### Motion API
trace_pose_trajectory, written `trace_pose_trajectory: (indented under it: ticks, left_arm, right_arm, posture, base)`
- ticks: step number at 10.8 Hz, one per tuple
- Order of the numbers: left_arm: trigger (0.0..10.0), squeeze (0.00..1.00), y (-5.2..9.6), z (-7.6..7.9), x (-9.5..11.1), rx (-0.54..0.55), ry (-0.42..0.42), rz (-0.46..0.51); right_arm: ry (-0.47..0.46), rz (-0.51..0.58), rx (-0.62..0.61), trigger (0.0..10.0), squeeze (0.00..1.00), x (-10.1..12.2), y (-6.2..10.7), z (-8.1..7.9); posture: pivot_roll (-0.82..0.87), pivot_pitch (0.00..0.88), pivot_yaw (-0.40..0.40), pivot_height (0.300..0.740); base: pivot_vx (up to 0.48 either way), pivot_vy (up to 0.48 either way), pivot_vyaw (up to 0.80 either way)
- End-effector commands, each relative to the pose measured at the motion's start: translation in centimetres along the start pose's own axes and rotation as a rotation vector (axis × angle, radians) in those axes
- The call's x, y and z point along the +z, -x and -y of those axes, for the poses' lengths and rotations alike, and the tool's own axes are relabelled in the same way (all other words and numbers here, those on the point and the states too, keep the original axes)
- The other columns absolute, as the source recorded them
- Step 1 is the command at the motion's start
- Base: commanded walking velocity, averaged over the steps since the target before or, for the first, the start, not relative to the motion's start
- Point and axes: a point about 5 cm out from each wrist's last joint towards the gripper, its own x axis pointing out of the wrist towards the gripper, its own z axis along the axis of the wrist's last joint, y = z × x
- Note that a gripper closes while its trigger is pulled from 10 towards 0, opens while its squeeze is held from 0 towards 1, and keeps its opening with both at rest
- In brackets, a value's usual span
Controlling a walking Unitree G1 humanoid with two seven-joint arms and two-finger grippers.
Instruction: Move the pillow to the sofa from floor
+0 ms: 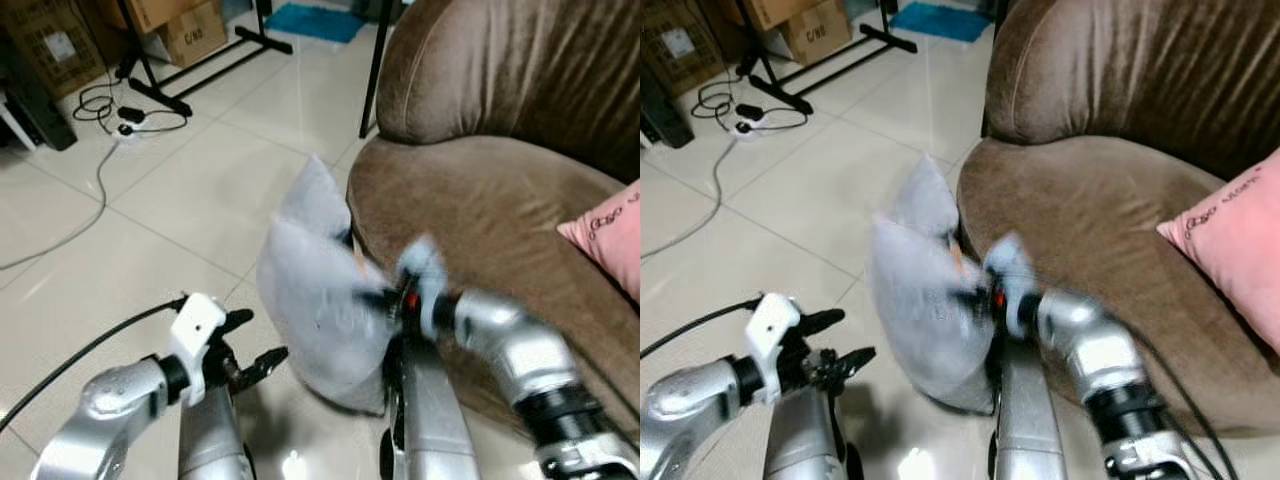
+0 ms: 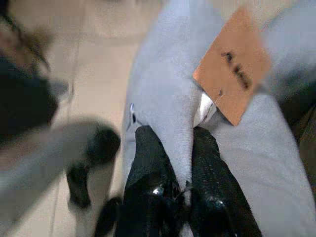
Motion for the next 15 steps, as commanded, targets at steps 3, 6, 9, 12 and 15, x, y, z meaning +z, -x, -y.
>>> trace_pose_trajectory:
  ticks: [3,6,9,12,15]
  left_arm:
    - [10.0,0.21,1.5,-0.6,0.4,0.036,-0.031,0.013]
    - [10.0,0.18,2.2,-1.1,6.3,0.177,-0.103,0.163]
    - [10.0,0.05,1.7,-1.2,9.9,0.323,-0.169,0.241]
    - [10.0,0.04,2.0,-2.1,11.7,0.498,-0.192,0.319]
    - [10.0,0.05,1.2,-1.6,12.1,0.483,-0.208,0.319]
  right_arm:
    - [-0.012,0.355,-0.181,0.0,0.0,9.3,4.7,1.8]
    - [0.032,0.485,-0.4,0.0,0.0,12.7,8.1,1.5]
    - [0.026,0.586,-0.577,10.0,0.0,13.0,7.8,1.2]
    - [-0.015,0.701,-0.659,10.0,0.0,12.9,8.3,0.0]
    - [-0.008,0.742,-0.708,10.0,0.0,13.4,9.3,-0.7]
  posture:
    - [-0.02,0.102,0.002,0.482]
    - [-0.02,0.08,-0.005,0.482]
    - [-0.01,0.068,0.015,0.482]
    - [-0.03,0.044,0.052,0.522]
    - [-0.04,0.018,0.069,0.567]
  base:
    - [0.0,0.0,0.0]
    - [0.0,0.0,0.0]
    - [0.0,0.0,0.0]
    - [0.0,0.0,0.0]
    - [0.0,0.0,0.0]
